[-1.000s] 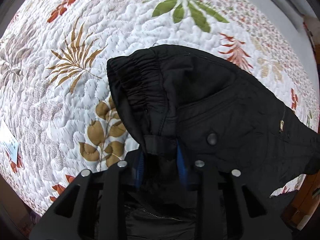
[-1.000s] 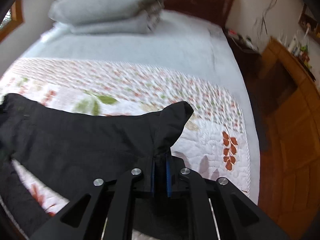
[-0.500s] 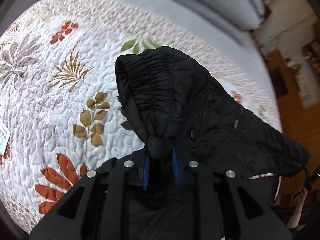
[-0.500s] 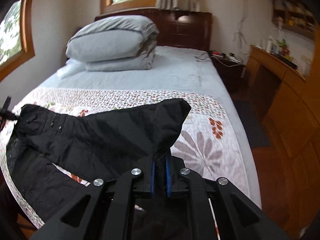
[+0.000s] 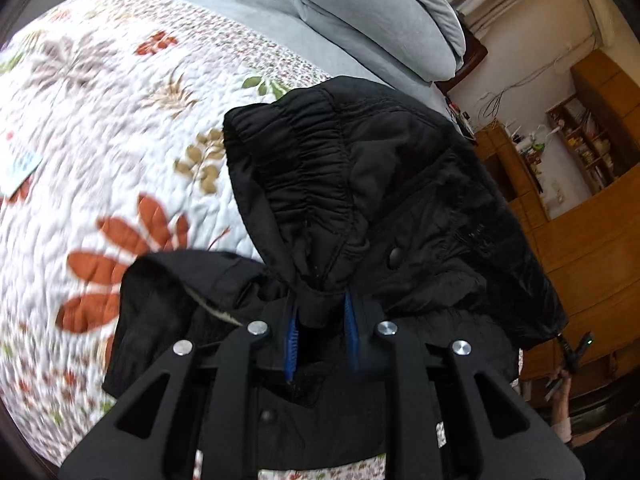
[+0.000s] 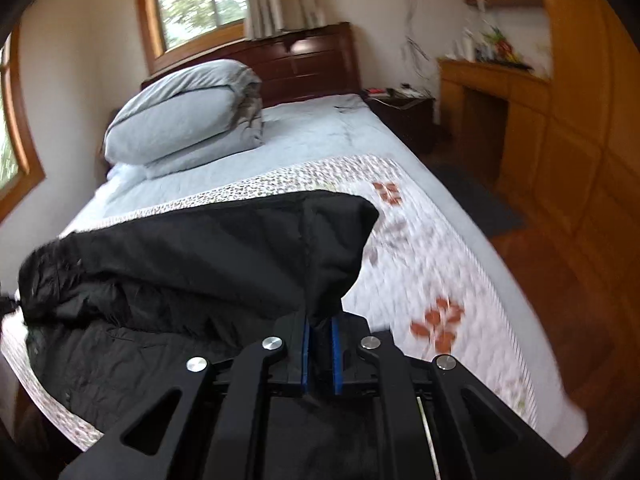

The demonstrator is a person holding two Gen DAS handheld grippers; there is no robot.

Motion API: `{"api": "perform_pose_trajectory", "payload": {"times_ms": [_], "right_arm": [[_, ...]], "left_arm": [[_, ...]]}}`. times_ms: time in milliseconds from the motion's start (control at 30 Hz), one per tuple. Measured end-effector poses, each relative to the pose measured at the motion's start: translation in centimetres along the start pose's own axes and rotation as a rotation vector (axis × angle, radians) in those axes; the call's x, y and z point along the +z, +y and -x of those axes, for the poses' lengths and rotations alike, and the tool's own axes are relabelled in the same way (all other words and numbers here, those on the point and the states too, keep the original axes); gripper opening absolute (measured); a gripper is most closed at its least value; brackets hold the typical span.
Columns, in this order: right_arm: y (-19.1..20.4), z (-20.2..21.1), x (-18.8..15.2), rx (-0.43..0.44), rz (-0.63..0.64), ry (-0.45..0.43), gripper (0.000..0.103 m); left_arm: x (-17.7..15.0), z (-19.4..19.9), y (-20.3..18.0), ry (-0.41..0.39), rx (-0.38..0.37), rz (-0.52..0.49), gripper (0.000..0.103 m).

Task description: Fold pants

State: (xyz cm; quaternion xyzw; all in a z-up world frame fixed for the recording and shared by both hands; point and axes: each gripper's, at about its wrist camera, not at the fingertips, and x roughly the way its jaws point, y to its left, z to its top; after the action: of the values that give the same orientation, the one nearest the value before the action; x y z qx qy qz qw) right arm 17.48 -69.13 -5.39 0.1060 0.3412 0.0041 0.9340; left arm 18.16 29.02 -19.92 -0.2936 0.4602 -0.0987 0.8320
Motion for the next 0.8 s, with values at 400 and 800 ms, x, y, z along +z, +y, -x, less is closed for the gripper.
{"api": "perform_pose_trajectory", "payload": {"times_ms": [400,800], "right_arm": [[-3.0,0.4,-9.9,-0.049,-0.176,0.123,0.008],[-2.8,4.2,-13.2,-0.181,-0.233,0.200,0.053]], "left_arm": [[-5.7,1.7,2.5,0.045,0.018,-0.056,0.023],[-8.5,2.0,2.2,0.038,0.066,-0.203,0.034]]}}
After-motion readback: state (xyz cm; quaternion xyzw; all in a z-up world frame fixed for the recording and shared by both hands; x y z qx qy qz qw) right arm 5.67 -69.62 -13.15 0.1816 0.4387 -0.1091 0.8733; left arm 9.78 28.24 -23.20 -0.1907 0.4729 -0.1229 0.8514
